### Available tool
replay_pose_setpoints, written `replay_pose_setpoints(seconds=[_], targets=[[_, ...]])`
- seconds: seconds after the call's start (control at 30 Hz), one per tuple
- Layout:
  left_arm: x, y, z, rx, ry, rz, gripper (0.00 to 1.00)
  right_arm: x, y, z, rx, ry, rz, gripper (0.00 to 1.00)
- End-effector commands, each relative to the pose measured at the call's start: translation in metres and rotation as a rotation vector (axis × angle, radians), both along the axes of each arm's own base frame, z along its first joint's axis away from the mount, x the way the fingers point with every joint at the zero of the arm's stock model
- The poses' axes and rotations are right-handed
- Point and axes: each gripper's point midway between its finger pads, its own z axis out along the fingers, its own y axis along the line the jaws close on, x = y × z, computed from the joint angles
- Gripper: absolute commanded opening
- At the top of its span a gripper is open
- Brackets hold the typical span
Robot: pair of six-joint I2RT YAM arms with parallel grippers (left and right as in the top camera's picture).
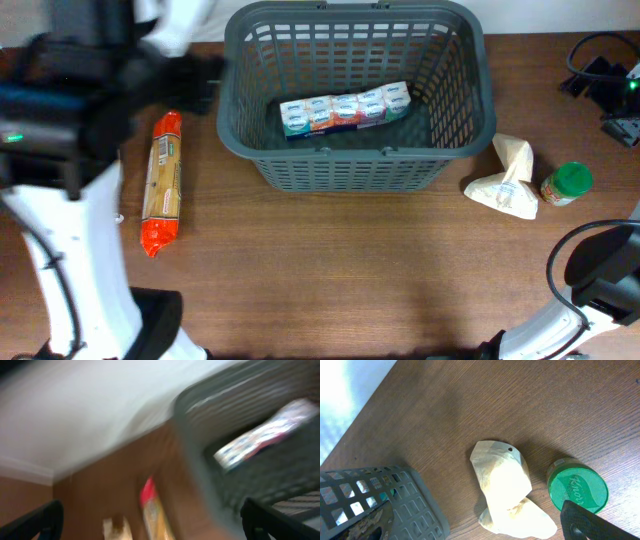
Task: Pack container
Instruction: 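Lift the carton pack and lower it into the basket, then release, then grasp the red-capped pasta package with the left gripper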
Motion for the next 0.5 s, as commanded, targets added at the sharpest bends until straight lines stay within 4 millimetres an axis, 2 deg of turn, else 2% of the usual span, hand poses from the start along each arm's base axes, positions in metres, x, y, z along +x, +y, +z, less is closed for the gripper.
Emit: replay_pose_setpoints(seconds=[0.0,0.03,0.1,0.13,0.23,0.33,0.4,0.43,0.47], targets=[[0.023,0.068,-0.067,-0.136,0.221,0.285,0.99,-0.001,-0.001,0.009,-0.014,-0.017,-0.002,0.99],[0.024,0.084,-0.088,-0.17,0.292,0.317,0.99,-0.001,0.0,0.009,-0.014,-0.017,-0.002,0.99],[0.026,0.093,-0.118,-0.225,0.399,0.322,0.99,-0.001,-0.001,0.009,-0.014,-0.017,-0.002,0.99],[0.027,0.101,-0.147,-0.252,0.494,0.328,0.99,-0.001,0.0,0.009,-0.014,-0.017,-0.002,0.99],[0.028,0.116,-0.207,-0.257,0.671,0.351,0.99,-0.001,-0.001,0.009,-0.014,-0.017,-0.002,0.99],[0.03,0.127,-0.291,-0.245,0.868,0.372,0.99,-0.001,0.0,0.009,-0.014,-0.017,-0.002,0.99],[0.036,0.133,-0.337,-0.213,0.93,0.367,1.0,-0.001,0.0,0.009,-0.014,-0.017,-0.002,0.99],[0.037,0.133,-0.355,-0.204,0.96,0.343,1.0,-0.001,-0.001,0.009,-0.014,-0.017,-0.002,0.99],[0.037,0.133,-0.361,-0.202,0.97,0.336,1.0,-0.001,0.0,0.009,-0.014,-0.017,-0.002,0.99]])
